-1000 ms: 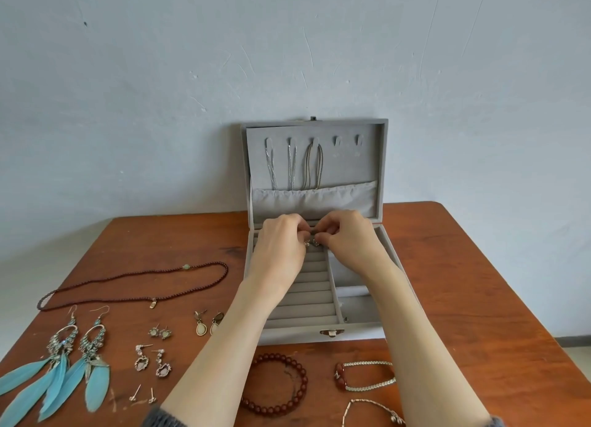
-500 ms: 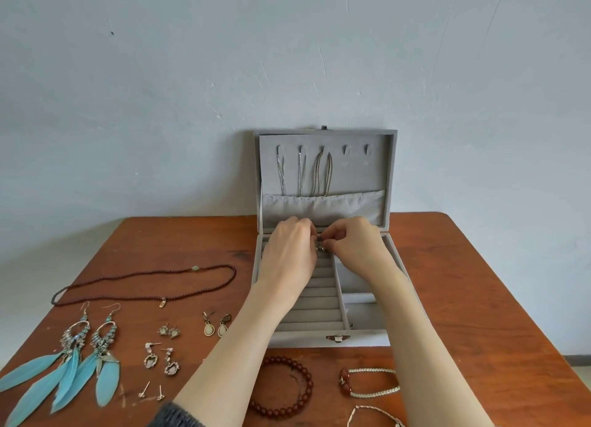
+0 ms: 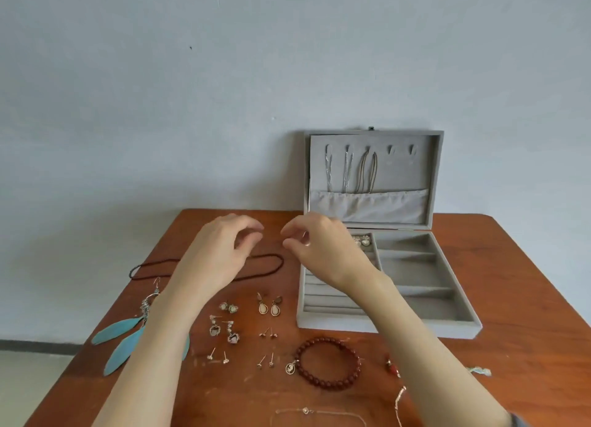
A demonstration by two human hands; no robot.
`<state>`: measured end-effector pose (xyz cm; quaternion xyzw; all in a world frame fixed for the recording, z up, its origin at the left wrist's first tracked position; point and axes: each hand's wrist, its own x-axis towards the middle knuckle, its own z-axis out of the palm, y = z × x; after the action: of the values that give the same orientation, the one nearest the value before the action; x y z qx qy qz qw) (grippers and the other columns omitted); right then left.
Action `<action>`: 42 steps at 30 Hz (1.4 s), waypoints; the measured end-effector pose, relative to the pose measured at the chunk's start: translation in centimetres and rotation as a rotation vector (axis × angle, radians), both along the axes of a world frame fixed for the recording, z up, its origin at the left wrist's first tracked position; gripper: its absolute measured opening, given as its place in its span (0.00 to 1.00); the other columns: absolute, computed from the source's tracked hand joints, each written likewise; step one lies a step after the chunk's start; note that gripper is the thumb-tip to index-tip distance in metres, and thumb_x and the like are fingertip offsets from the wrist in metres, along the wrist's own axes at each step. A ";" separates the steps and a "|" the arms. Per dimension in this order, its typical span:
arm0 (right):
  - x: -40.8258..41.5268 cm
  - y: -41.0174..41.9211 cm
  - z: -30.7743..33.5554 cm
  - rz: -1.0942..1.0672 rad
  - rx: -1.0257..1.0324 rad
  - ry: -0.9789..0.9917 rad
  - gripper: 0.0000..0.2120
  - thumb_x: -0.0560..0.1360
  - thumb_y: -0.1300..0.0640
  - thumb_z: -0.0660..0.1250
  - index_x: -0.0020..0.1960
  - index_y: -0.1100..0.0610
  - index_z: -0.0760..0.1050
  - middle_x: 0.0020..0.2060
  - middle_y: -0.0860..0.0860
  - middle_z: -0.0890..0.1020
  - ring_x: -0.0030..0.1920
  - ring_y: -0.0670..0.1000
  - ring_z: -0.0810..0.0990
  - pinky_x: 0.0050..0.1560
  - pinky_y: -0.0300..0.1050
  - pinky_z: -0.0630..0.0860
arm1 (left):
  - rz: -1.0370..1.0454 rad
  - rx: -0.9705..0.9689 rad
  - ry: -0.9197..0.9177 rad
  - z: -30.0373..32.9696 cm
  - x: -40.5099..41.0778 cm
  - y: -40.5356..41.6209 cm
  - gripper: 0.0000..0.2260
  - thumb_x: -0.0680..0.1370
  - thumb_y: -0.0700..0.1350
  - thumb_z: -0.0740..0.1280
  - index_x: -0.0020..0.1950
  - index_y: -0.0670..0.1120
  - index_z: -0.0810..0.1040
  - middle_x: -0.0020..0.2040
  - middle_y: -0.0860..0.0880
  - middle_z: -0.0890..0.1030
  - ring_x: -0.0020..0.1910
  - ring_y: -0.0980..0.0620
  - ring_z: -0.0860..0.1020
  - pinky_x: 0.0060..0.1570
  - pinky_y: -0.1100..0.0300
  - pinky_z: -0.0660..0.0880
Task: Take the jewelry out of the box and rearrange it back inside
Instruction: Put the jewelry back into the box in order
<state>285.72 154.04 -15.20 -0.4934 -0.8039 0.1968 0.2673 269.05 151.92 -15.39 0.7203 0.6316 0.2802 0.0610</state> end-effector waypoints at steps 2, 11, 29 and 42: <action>-0.8 -0.5 -0.4 0.046 -0.029 -0.074 0.09 0.75 0.57 0.64 0.53 0.53 0.79 0.50 0.51 0.80 0.53 0.52 0.77 0.58 0.50 0.72 | 0.010 -0.126 0.010 -0.9 -1.5 -0.7 0.07 0.77 0.44 0.66 0.53 0.52 0.80 0.49 0.55 0.80 0.51 0.55 0.76 0.53 0.61 0.70; -2.8 -1.7 -1.7 0.130 -0.081 -0.218 0.07 0.74 0.54 0.64 0.47 0.51 0.81 0.40 0.44 0.76 0.53 0.51 0.73 0.62 0.52 0.66 | -0.016 -0.486 0.053 -0.9 -3.5 -1.7 0.04 0.75 0.45 0.68 0.46 0.55 0.80 0.45 0.57 0.79 0.48 0.58 0.76 0.48 0.61 0.71; -5.9 -3.0 -3.5 0.219 0.106 -0.324 0.09 0.75 0.51 0.64 0.52 0.50 0.80 0.49 0.47 0.79 0.55 0.50 0.69 0.56 0.45 0.61 | -0.028 -0.647 0.001 -1.0 -4.4 -2.2 0.05 0.69 0.47 0.74 0.38 0.55 0.79 0.41 0.54 0.77 0.42 0.55 0.76 0.39 0.61 0.70; 3.9 2.3 1.0 -0.094 -0.150 0.107 0.03 0.71 0.61 0.70 0.43 0.56 0.82 0.36 0.47 0.82 0.40 0.44 0.79 0.44 0.35 0.73 | -0.143 -0.305 -0.203 0.0 -0.6 -2.0 0.04 0.72 0.44 0.71 0.39 0.53 0.78 0.38 0.56 0.81 0.35 0.64 0.76 0.38 0.71 0.71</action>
<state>289.64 156.33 -14.21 -0.5381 -0.7475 0.2697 0.2810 268.44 149.91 -15.34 0.7138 0.6045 0.2474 0.2529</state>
